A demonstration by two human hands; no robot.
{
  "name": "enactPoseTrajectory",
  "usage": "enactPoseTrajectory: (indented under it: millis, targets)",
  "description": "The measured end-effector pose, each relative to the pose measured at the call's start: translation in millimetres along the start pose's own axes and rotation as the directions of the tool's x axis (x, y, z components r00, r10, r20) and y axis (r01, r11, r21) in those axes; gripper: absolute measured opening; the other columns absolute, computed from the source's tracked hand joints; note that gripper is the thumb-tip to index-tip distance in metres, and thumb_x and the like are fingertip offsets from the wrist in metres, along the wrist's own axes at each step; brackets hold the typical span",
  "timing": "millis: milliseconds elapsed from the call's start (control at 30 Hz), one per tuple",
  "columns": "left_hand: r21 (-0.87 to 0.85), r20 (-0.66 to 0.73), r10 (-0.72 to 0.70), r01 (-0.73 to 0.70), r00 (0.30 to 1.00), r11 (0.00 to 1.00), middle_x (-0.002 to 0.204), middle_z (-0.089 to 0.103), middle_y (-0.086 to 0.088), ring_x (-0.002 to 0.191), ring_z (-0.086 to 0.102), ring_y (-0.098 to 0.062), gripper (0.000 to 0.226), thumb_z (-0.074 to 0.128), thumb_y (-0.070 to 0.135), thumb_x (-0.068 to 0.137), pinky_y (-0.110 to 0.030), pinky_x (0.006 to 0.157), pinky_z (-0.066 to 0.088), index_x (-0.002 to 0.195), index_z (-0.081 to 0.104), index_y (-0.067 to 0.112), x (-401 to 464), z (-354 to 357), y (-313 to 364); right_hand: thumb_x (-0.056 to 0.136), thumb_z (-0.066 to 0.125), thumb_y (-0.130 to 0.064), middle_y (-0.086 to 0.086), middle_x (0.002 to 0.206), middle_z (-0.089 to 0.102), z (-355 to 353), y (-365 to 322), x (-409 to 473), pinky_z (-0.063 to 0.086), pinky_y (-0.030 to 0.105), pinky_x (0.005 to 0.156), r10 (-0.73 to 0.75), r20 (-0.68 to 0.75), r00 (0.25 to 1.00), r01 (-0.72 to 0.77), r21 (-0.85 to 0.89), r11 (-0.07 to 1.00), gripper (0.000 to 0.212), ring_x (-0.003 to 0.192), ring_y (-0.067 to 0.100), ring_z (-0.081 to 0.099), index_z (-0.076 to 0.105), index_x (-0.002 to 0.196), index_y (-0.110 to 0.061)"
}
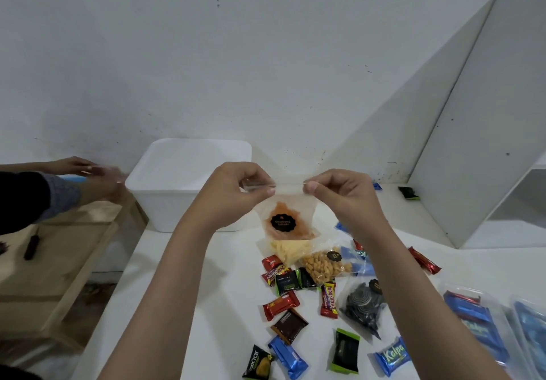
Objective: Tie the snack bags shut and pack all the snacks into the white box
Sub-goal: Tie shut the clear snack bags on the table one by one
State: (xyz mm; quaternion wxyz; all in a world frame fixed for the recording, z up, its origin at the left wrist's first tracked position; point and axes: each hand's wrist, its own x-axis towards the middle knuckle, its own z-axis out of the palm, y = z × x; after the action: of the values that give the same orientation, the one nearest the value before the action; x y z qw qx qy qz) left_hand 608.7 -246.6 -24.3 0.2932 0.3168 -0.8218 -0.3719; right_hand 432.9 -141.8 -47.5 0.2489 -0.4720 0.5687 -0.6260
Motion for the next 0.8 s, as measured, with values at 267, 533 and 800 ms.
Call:
enactPoseTrajectory:
  millis: [267,533,800]
  targets:
    - [-0.227,0.078,-0.043,0.06,0.996,0.972,0.069,0.067,0.004,0.069,0.063,-0.007,0.032,0.079,0.001,0.071,-0.027,0.079,0.051,0.095,0.068,0.02,-5.3,8.5,-3.5,0.09,0.062,-0.015,0.008,0.09,0.076,1.4,-7.0,-13.8,0.052,0.049,0.073,0.228,0.308,0.924,-0.201,-0.116,0.973,0.015,0.069,0.027,0.072,0.071,0.088,-0.004]
    - [-0.161,-0.214,-0.326,0.296,0.921,0.941,0.083,0.068,0.004,0.072,0.068,-0.01,0.031,0.071,0.041,0.08,-0.022,0.062,0.045,0.089,0.061,0.014,-6.6,38.7,-5.0,0.082,0.072,-0.011,0.015,0.084,0.075,5.9,2.6,-17.9,0.053,0.027,0.064,0.264,0.031,0.964,-0.263,-0.03,0.964,0.011,0.076,0.026,0.073,0.072,0.072,-0.013]
    - [-0.422,0.087,-0.369,0.37,0.925,0.828,0.072,0.073,-0.008,0.064,0.069,-0.016,0.014,0.071,0.02,0.083,-0.035,0.069,0.059,0.083,0.069,0.007,-14.9,59.6,-4.8,0.074,0.078,-0.01,-0.006,0.095,0.076,8.7,17.1,-31.8,0.05,0.033,0.068,0.421,0.062,0.905,-0.424,0.042,0.905,0.008,0.084,0.011,0.071,0.073,0.075,-0.005]
